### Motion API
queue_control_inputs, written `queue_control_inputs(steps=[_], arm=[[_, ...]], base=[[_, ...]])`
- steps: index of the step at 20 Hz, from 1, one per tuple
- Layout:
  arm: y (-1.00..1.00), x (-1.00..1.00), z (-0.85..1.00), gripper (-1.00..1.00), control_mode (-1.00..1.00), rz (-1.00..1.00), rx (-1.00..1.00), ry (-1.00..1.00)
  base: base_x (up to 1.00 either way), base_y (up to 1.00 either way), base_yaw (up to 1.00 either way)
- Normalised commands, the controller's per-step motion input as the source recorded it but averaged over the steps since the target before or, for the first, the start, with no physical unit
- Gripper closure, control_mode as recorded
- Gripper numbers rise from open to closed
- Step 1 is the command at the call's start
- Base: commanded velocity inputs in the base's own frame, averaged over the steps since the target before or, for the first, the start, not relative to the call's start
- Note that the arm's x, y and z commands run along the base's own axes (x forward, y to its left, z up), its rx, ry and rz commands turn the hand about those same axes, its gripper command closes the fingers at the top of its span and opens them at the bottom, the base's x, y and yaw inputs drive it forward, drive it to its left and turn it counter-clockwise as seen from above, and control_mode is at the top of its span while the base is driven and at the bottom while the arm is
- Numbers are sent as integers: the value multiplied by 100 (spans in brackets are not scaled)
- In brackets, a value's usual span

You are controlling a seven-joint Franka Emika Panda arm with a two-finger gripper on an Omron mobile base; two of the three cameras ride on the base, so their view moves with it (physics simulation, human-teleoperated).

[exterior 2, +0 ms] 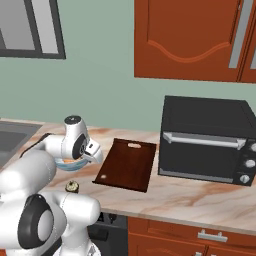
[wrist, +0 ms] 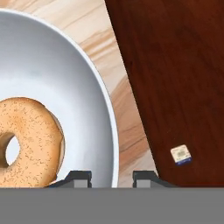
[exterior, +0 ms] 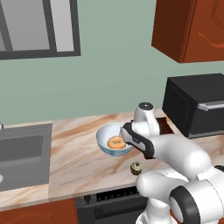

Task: Place the bowl with donut and the cupcake onto the tray.

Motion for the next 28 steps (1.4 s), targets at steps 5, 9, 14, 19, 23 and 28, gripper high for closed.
queue_control_inputs(steps=[5, 9, 14, 19, 23, 28], arm=[[0, 4, 0, 100, -100, -1, 0, 0], [0, 0, 17, 100, -100, -6, 5, 0], [0, 0, 37, 100, -100, -13, 6, 0], [0, 0, 38, 100, -100, -19, 4, 0], [0, 0, 29, 100, -100, -25, 3, 0], [0, 0, 32, 100, -100, -32, 2, 0]], base=[[0, 0, 0], [0, 0, 0], [0, 0, 0], [0, 0, 0], [0, 0, 0], [0, 0, 0]])
